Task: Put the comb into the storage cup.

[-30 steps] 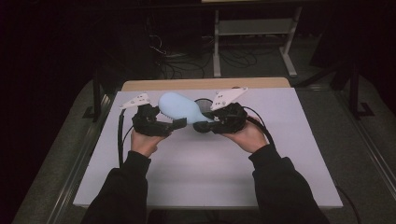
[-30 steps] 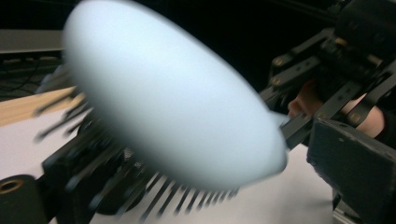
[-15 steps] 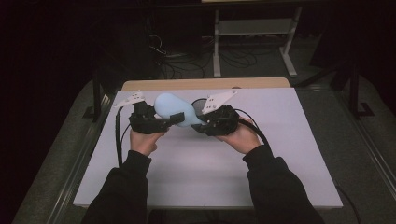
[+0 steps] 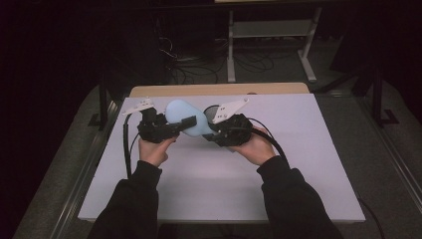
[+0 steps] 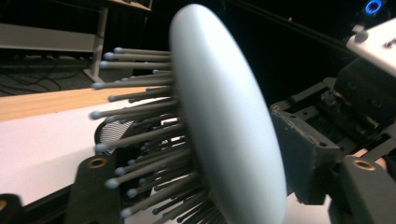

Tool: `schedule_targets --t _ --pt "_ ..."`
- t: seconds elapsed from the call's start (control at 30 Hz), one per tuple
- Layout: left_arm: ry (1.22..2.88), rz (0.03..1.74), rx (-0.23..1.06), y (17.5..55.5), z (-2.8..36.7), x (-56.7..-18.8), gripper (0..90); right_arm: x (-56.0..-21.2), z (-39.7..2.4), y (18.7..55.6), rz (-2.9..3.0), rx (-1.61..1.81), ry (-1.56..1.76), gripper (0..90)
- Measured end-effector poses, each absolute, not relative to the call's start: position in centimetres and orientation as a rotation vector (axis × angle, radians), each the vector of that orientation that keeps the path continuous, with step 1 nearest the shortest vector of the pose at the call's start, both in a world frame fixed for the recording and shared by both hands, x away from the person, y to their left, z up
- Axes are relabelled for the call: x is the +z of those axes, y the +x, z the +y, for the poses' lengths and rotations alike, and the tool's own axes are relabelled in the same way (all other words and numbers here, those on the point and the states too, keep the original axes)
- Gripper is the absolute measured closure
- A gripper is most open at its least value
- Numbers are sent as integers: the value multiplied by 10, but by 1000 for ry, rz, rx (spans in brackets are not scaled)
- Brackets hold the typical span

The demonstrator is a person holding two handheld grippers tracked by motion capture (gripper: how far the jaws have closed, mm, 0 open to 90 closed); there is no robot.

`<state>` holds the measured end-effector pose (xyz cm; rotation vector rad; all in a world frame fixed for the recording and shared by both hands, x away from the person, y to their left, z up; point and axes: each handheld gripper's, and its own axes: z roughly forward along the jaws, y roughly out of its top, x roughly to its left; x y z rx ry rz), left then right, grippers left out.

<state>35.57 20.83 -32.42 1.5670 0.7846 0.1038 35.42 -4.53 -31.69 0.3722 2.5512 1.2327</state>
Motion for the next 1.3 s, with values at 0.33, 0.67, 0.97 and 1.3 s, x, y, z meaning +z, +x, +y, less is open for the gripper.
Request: schedule_targets --t 0.33,0.67,0.97,1.3 --pt "1579 775 44 358 207 -324 457 -323 -44 355 2558 1201 374 683" --pt "1631 746 68 357 197 -314 497 -325 -47 358 2551 1226 419 669" --pt "1689 725 108 357 186 -307 519 -325 -54 360 2533 1235 466 634" --pt "1714 693 135 360 181 -293 524 -322 -67 362 2517 1293 521 461"
